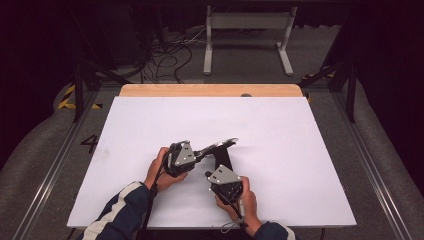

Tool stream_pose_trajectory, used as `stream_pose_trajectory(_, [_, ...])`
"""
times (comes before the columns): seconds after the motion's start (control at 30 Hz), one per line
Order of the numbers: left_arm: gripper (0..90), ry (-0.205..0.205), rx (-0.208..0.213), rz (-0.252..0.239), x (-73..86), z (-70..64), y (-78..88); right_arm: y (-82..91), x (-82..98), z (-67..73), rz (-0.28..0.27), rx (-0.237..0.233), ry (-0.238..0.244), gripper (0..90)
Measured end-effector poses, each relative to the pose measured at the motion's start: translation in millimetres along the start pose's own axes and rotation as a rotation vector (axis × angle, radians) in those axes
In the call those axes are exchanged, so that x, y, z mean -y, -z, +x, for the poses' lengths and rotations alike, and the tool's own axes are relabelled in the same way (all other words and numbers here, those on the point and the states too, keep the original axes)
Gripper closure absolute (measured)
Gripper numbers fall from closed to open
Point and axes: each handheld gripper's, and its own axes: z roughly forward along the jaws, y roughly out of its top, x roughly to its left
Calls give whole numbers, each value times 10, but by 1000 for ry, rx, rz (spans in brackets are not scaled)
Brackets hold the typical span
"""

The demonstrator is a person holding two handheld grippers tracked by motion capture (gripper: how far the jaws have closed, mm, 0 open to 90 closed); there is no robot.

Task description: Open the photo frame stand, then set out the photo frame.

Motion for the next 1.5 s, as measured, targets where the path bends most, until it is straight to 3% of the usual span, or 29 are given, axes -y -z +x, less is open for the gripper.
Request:
stream_pose_trajectory(0.23, [744,12,2,-36,-12,-1,-35,-27,4,0,13,-5,0,900])
stream_pose_trajectory(0.8, [803,-12,6,-20,3,5,-78,-67,26,-6,35,-30,2,900])
stream_pose_trajectory(1.3, [804,-16,4,-13,-3,2,-74,-77,35,15,34,-14,-8,900])
stream_pose_trajectory(1.5, [806,-44,-2,5,-22,-20,-55,-61,46,5,43,-3,-15,900])
